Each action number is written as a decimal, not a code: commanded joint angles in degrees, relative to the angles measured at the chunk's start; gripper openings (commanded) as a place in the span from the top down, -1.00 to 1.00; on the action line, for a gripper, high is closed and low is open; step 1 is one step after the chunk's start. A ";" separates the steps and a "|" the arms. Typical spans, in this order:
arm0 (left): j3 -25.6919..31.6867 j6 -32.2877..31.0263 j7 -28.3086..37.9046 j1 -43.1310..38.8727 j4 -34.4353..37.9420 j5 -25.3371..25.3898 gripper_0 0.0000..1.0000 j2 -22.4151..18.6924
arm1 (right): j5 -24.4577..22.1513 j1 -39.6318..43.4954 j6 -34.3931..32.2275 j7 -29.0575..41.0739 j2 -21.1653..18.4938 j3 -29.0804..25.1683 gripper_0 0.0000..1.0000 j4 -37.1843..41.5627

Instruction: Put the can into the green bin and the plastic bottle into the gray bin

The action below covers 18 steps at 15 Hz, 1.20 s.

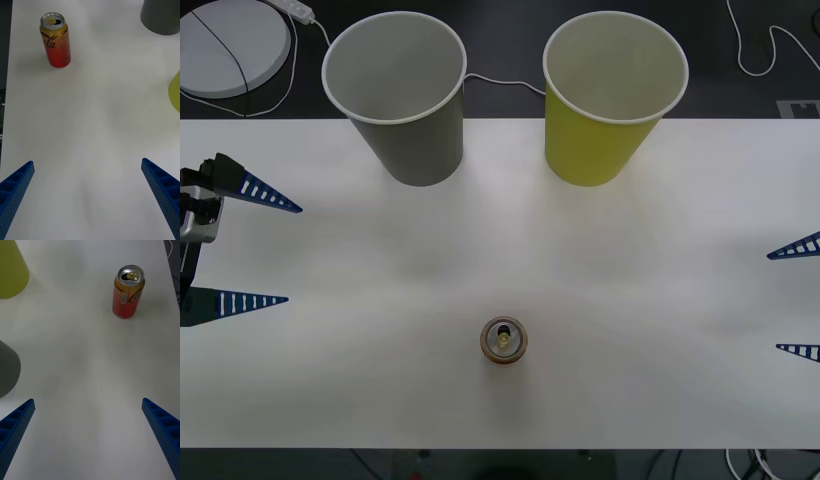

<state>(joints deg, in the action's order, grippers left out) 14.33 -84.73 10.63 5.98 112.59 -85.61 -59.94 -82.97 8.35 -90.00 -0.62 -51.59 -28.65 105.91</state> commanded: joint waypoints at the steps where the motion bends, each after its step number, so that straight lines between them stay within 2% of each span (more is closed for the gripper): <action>1: 0.00 0.00 0.00 0.00 0.00 0.00 -1.00 0.00 | 0.00 0.00 0.00 0.00 0.00 0.00 -1.00 0.00; 5: 0.00 0.00 0.00 0.00 0.00 0.00 -1.00 0.00 | 1.05 1.23 0.00 -0.09 0.88 1.23 -1.00 -0.70; 7: 0.00 0.00 0.00 0.00 0.00 0.00 -1.00 0.00 | 4.75 1.14 0.00 -0.53 -0.35 3.25 -1.00 -2.99; 12: 0.00 0.00 0.00 0.00 0.00 0.00 -1.00 0.00 | 6.15 1.05 2.81 -4.13 -0.26 6.68 -1.00 -5.62; 16: 0.00 0.00 0.00 0.00 0.00 0.00 -1.00 0.00 | 13.18 0.79 8.53 -13.53 0.88 13.45 -1.00 -12.57; 18: 0.00 0.00 0.00 0.00 0.00 0.00 -1.00 0.00 | 13.62 -0.18 9.40 -16.61 2.64 15.20 -1.00 -14.85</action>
<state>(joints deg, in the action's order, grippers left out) 14.33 -84.73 10.63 5.98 112.58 -85.61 -59.94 -69.42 8.55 -80.90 -16.10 -49.68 -14.00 91.88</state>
